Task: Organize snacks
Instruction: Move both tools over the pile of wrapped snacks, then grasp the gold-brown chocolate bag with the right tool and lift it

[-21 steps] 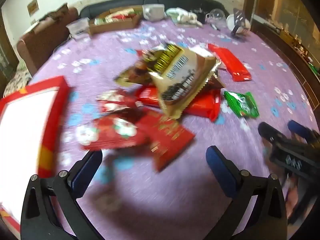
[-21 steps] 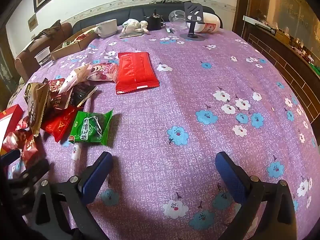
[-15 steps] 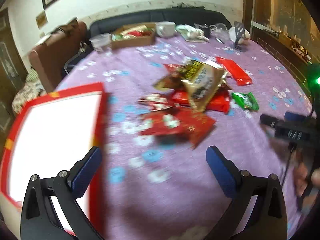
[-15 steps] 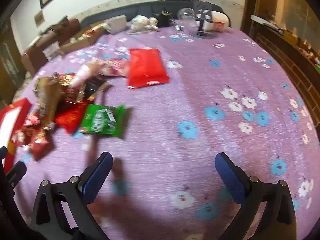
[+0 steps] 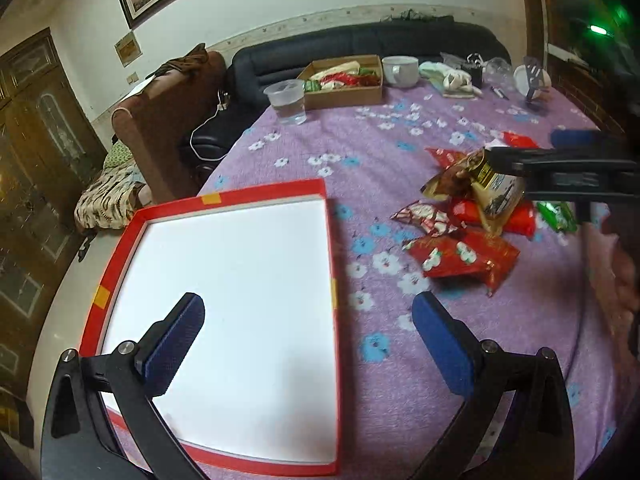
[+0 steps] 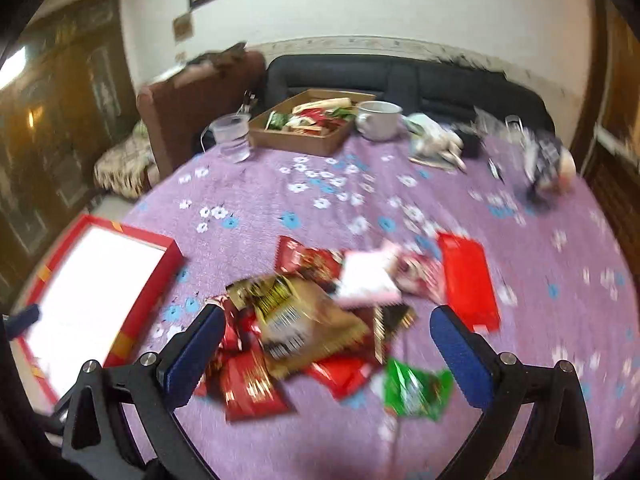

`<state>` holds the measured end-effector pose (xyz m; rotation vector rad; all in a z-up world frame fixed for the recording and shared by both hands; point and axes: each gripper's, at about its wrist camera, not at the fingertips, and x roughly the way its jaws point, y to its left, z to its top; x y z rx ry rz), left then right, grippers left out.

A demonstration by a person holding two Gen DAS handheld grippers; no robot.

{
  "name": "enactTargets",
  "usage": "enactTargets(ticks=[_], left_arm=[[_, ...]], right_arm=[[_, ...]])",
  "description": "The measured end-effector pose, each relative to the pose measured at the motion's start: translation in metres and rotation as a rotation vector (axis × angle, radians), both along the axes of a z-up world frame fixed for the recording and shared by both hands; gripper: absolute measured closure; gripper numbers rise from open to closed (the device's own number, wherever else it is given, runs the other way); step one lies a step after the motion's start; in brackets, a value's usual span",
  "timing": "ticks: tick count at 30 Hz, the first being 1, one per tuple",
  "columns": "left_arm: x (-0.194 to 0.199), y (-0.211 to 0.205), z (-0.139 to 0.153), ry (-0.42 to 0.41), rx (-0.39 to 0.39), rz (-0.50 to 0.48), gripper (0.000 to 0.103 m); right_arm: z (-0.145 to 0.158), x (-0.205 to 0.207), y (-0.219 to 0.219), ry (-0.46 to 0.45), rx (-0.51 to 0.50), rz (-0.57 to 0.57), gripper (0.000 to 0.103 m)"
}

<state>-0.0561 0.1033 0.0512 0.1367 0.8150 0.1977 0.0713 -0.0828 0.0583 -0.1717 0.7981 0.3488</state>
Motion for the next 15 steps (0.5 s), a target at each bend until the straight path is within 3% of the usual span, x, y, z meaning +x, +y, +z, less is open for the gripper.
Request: enactTargets(ticks=[3,5,7,10,13,15], left_arm=[[0.002,-0.004,0.002,0.042,0.018,-0.012,0.0],[0.004,-0.006,0.003,0.054,0.001,-0.031,0.0],[0.007,-0.013,0.004,0.063,0.008,-0.034,0.0],[0.016,-0.024,0.0,0.067,-0.018,-0.052,0.0],[0.026,-0.04,-0.004,0.085,-0.027,-0.072,0.0],[0.034,-0.051,-0.007,0.099,-0.035,-0.09,0.0]], right_arm=[[-0.012,0.01,0.014,0.012,-0.036,0.008,0.007],[-0.026,0.016,0.01,0.045,-0.038,0.007,0.026],[-0.044,0.024,0.0,0.123,-0.009,0.01,0.032],[-0.044,0.028,-0.017,0.13,0.022,0.004,0.039],[-0.037,0.032,-0.038,0.178,0.15,0.003,0.058],[-0.035,0.036,-0.05,0.223,0.23,0.003,0.062]])
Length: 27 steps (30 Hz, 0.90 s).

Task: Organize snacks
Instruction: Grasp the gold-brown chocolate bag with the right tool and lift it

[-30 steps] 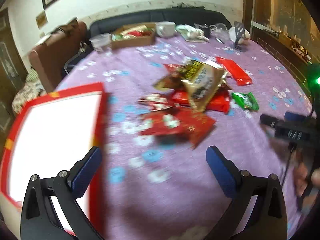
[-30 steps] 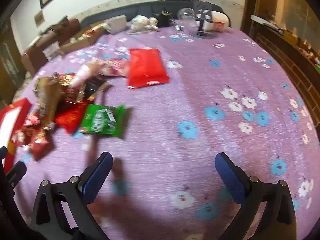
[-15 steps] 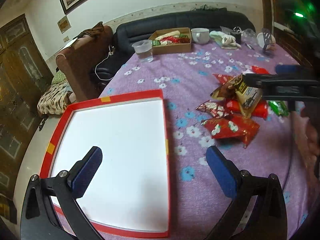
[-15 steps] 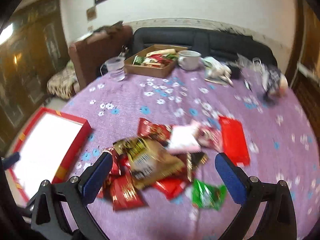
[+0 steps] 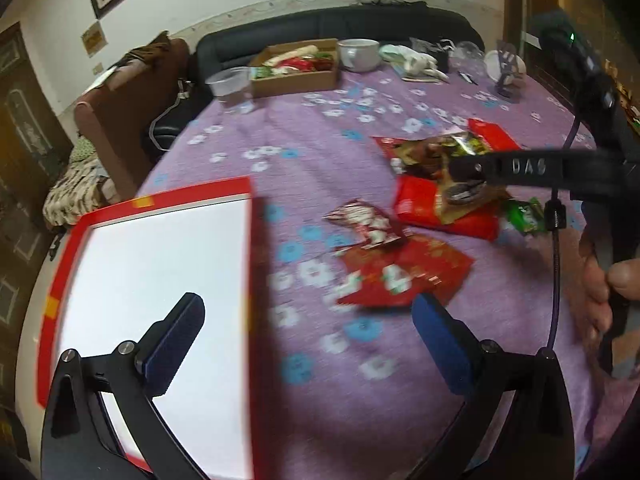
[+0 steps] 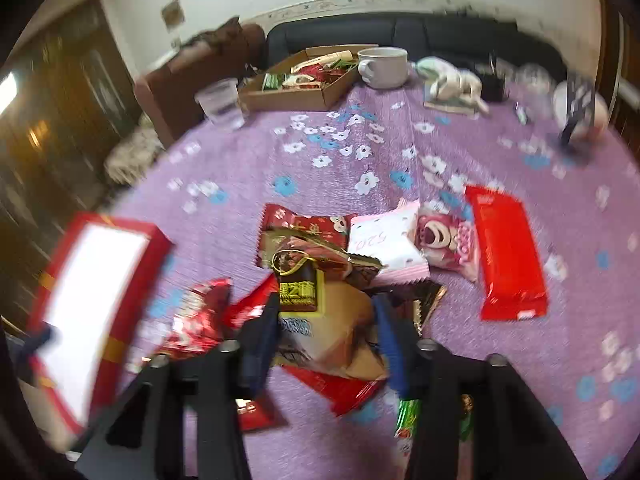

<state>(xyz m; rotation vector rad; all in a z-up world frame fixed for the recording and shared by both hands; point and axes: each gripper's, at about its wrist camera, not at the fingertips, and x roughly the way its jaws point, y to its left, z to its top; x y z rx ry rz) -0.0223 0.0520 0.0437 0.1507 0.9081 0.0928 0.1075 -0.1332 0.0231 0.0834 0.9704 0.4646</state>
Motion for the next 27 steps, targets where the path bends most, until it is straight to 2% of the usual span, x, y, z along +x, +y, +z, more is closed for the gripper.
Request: enactTargets(ticks=[3,6,8,10,12,13,16,19,27], left_arm=[[0.013,-0.015,-0.008,0.013,-0.009,-0.028,0.0],[0.023,-0.019,-0.019,0.048,-0.051,-0.035,0.0],[0.027,-0.02,-0.021,0.051,-0.068,-0.036,0.018],[0.03,-0.017,-0.022,0.042,-0.105,-0.051,0.025],[0.032,-0.012,-0.022,0.042,-0.121,-0.039,0.04],[0.034,-0.011,-0.024,0.051,-0.119,-0.036,0.053],[0.034,-0.005,-0.034,0.077,-0.134,-0.026,0.056],[0.03,-0.005,-0.036,0.067,-0.142,-0.039,0.058],[0.026,-0.004,-0.034,0.05,-0.145,-0.037,0.062]], right_arm=[[-0.002,0.004,-0.012,0.051,0.088,-0.015,0.064],[0.0,0.007,-0.018,0.074,0.148,-0.022,0.066],[-0.001,0.008,-0.019,0.085,0.173,-0.02,0.066],[-0.003,0.008,-0.019,0.102,0.196,-0.014,0.066],[-0.004,0.007,-0.018,0.112,0.21,-0.014,0.066],[-0.004,0.007,-0.018,0.115,0.211,-0.013,0.066],[-0.003,0.006,-0.016,0.119,0.223,-0.007,0.067],[-0.002,0.004,-0.012,0.122,0.238,0.014,0.067],[-0.006,0.0,0.006,0.129,0.196,0.094,0.069]])
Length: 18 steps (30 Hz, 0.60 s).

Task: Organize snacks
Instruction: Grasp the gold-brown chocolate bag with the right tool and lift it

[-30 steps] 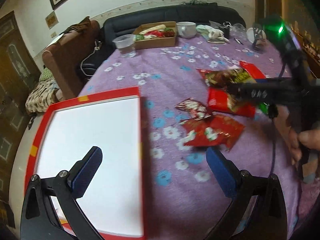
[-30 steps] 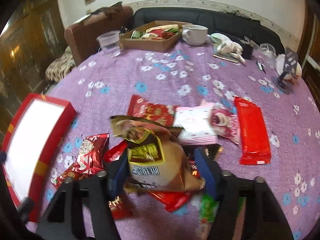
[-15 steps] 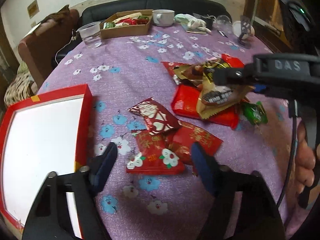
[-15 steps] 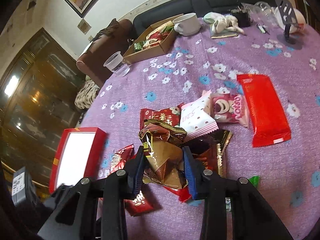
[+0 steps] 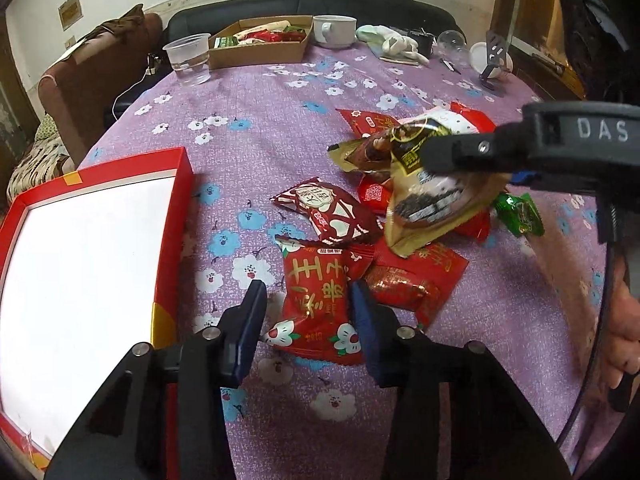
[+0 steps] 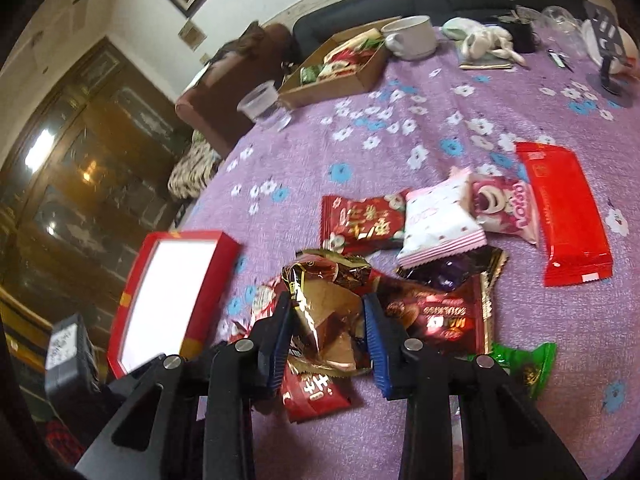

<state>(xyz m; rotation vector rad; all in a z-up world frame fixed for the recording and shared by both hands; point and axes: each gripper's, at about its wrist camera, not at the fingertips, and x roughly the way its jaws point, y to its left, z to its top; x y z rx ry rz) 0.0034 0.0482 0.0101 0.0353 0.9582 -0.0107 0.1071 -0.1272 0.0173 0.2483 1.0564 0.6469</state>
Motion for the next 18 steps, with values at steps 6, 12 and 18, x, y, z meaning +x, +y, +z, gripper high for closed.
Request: enactTargets(ticks=[6,12,18], left_arm=[[-0.004,-0.004,0.0,-0.011,0.028,-0.001,0.062],[-0.007,-0.008,0.0,-0.03,0.067,0.004,0.062],[-0.011,-0.01,0.002,-0.052,0.1,0.005,0.062]], right_arm=[[-0.002,-0.001,0.0,0.012,-0.011,0.017,0.067],[-0.005,-0.004,0.009,0.008,-0.059,0.043,0.062],[-0.011,-0.006,0.02,-0.004,-0.098,0.07,0.06]])
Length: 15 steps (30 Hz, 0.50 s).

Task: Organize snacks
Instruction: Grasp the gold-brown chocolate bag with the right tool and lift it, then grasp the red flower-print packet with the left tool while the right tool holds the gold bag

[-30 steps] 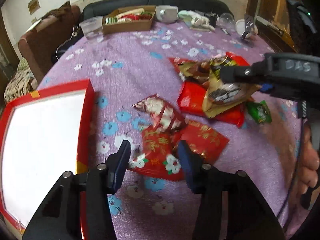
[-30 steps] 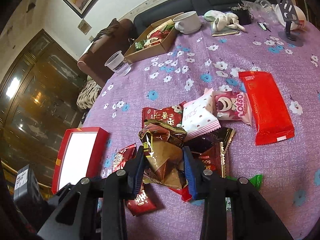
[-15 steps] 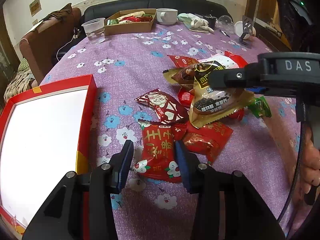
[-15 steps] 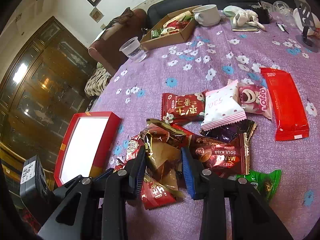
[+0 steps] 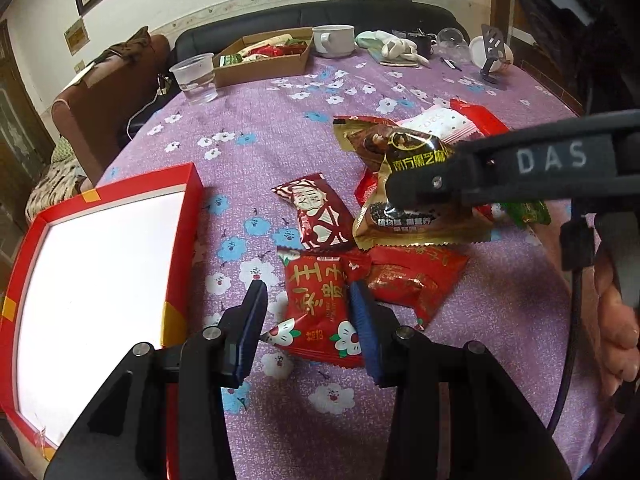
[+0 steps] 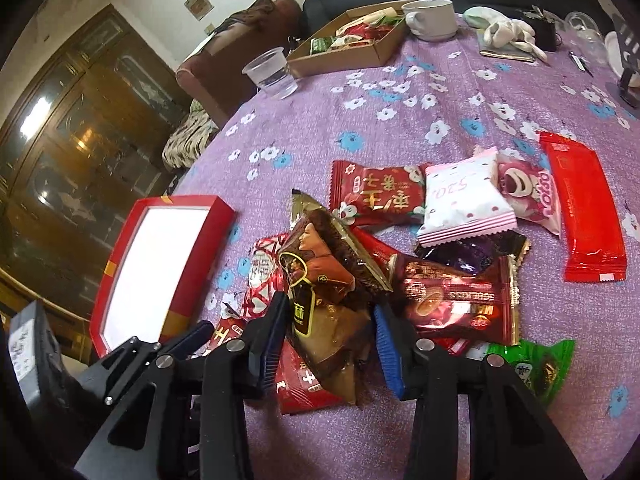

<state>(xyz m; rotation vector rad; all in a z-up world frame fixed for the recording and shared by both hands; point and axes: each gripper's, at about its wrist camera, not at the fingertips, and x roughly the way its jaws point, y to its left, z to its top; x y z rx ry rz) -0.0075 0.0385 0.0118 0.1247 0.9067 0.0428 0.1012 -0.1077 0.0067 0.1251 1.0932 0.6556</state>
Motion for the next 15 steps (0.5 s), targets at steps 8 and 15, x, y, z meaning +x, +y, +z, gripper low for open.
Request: enactTargets(ticks=[8,15], left_arm=[[-0.006,0.003,0.011,-0.043,0.033,0.017,0.069],[-0.012,0.004,0.022,-0.077,0.062,0.018,0.086]], right_arm=[[0.001,-0.001,0.0,0.019,0.07,0.028,0.069],[0.009,-0.001,-0.007,0.02,0.146,0.024,0.071]])
